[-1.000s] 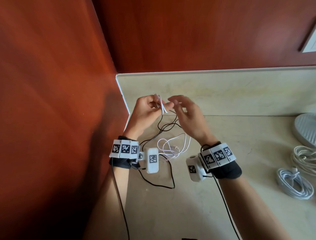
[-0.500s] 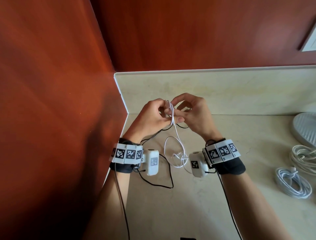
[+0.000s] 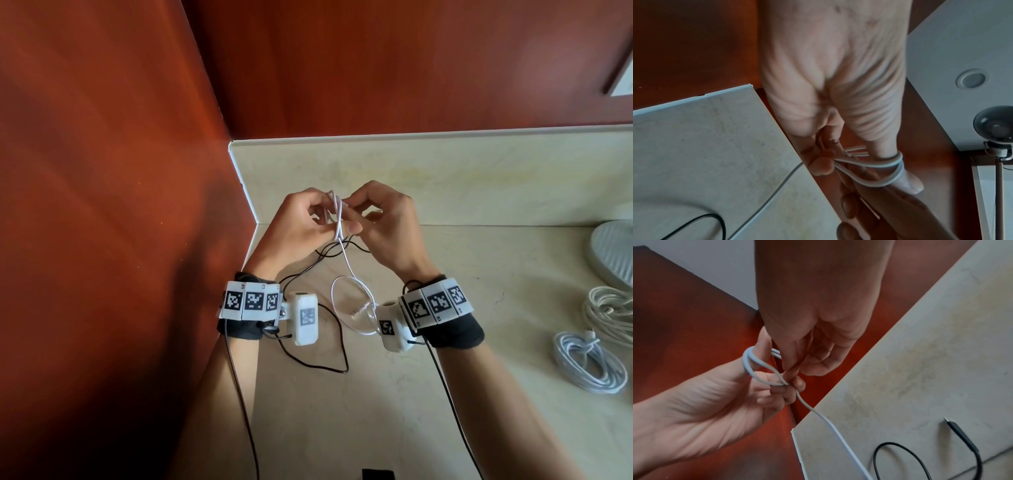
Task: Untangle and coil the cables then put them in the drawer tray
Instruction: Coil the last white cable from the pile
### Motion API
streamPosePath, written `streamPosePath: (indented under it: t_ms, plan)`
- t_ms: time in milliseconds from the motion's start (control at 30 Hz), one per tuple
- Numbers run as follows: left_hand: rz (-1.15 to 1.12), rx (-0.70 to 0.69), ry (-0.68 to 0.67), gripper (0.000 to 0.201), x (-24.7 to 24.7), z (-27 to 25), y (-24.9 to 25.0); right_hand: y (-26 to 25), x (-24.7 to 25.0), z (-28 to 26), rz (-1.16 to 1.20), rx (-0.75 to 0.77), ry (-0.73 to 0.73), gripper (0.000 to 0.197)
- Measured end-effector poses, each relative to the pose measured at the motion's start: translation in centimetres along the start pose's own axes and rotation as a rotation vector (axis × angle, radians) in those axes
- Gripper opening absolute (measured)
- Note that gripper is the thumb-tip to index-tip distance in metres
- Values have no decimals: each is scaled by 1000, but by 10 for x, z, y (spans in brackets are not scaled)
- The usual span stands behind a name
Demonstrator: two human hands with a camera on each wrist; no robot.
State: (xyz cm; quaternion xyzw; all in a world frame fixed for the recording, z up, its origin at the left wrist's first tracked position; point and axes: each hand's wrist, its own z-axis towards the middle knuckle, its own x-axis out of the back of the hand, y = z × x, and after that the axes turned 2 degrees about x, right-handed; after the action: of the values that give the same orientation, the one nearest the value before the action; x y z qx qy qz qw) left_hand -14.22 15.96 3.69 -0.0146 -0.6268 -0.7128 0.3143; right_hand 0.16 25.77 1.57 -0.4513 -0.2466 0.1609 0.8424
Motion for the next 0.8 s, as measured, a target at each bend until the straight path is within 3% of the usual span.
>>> streamPosePath:
  t_ms: [200,533,633,800]
  plan:
    - [-27,-45,-11,33,4,0,-1,-3,14,1,175,-5,-73,21]
    - [-188,-87,-128,55,4,-2,2,-8,9,-4,643,-116,10,15]
    - [-172,-75,-142,57,3,-3,3,-13,5,-6,641,-90,39,15]
    - [-111,-48,-151,37,5,-3,8,-23,4,-7,545,-51,20,18]
